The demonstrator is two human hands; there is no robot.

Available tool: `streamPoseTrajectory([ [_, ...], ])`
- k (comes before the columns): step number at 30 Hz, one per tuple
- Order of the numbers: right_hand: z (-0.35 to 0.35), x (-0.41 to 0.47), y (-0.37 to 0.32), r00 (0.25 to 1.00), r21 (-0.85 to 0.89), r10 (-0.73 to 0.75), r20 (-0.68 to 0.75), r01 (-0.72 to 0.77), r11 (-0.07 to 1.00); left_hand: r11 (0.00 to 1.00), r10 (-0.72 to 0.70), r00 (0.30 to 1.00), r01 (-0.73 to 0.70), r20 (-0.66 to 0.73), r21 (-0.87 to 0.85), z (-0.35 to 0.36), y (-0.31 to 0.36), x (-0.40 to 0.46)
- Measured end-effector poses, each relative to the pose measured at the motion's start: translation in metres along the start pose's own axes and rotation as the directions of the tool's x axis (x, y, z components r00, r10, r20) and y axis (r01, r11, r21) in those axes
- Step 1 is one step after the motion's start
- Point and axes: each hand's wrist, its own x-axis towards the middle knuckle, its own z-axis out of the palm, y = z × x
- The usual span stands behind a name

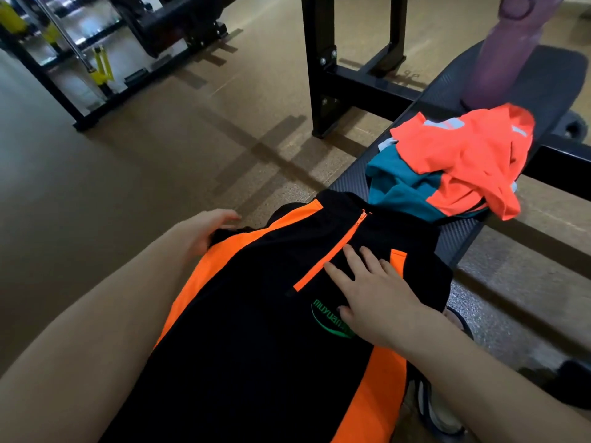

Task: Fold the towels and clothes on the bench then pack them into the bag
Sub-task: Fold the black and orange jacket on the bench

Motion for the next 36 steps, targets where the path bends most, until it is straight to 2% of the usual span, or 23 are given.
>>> streamPoseTrajectory([
  [1, 0.001, 0.000, -0.001, 1.000, -0.005, 0.004, -0.002, -0.004, 1.000, 0.979, 0.090, 0.995, -0.079, -0.052, 0.188, -0.001, 0.006, -0.005],
  [3, 0.002, 0.001, -0.003, 1.000, -0.014, 0.012, -0.006, -0.012, 1.000, 0.816, 0.330, 0.944, -0.271, -0.025, 0.510, 0.002, 0.018, -0.010],
  [4, 0.002, 0.001, -0.004, 1.000, -0.016, 0.014, -0.006, -0.014, 1.000, 0.756, 0.404, 0.912, -0.375, 0.067, 0.537, 0.008, 0.024, -0.016],
  [5, 0.002, 0.001, -0.004, 1.000, -0.017, 0.015, -0.006, -0.015, 1.000, 0.751, 0.420, 0.891, -0.448, 0.172, 0.486, 0.017, 0.030, -0.023],
  [6, 0.001, 0.001, -0.004, 1.000, -0.016, 0.014, -0.004, -0.014, 1.000, 0.758, 0.401, 0.874, -0.485, 0.275, 0.436, 0.026, 0.035, -0.027],
  [8, 0.000, 0.000, -0.003, 1.000, -0.012, 0.009, 0.005, -0.009, 1.000, 0.753, 0.369, 0.842, -0.519, 0.393, 0.405, 0.043, 0.042, -0.035],
  [11, -0.001, 0.000, -0.002, 1.000, -0.005, 0.003, 0.010, -0.002, 1.000, 0.661, 0.438, 0.806, -0.589, 0.399, 0.464, 0.053, 0.050, -0.036],
  [15, -0.002, -0.001, -0.001, 1.000, -0.002, 0.000, 0.011, 0.000, 1.000, 0.632, 0.488, 0.747, -0.659, 0.452, 0.407, 0.056, 0.054, -0.031],
  [17, -0.003, 0.000, -0.001, 1.000, -0.001, -0.001, 0.016, 0.001, 1.000, 0.507, 0.489, 0.715, -0.699, 0.500, 0.504, 0.062, 0.059, -0.034],
  [19, -0.003, 0.000, 0.000, 1.000, 0.009, -0.005, 0.021, 0.005, 1.000, 0.337, 0.541, 0.683, -0.710, 0.490, 0.618, 0.069, 0.065, -0.034],
  [20, -0.003, 0.000, 0.000, 1.000, 0.016, -0.006, 0.022, 0.006, 1.000, 0.292, 0.554, 0.684, -0.693, 0.474, 0.659, 0.071, 0.067, -0.033],
  [23, -0.003, 0.000, 0.002, 1.000, 0.033, -0.009, 0.020, 0.008, 0.999, 0.253, 0.518, 0.723, -0.640, 0.457, 0.726, 0.069, 0.073, -0.038],
  [27, -0.001, 0.001, 0.004, 0.999, 0.030, 0.012, 0.050, -0.013, 0.999, 0.151, 0.493, 0.715, -0.632, 0.497, 0.760, 0.056, 0.079, -0.044],
  [31, -0.003, 0.005, 0.003, 0.988, 0.031, 0.089, 0.123, -0.094, 0.995, -0.014, 0.501, 0.663, -0.637, 0.556, 0.771, 0.039, 0.085, -0.051],
  [36, -0.003, 0.008, 0.001, 0.983, 0.042, 0.133, 0.128, -0.139, 0.989, -0.269, 0.512, 0.597, -0.571, 0.618, 0.775, 0.024, 0.099, -0.070],
])
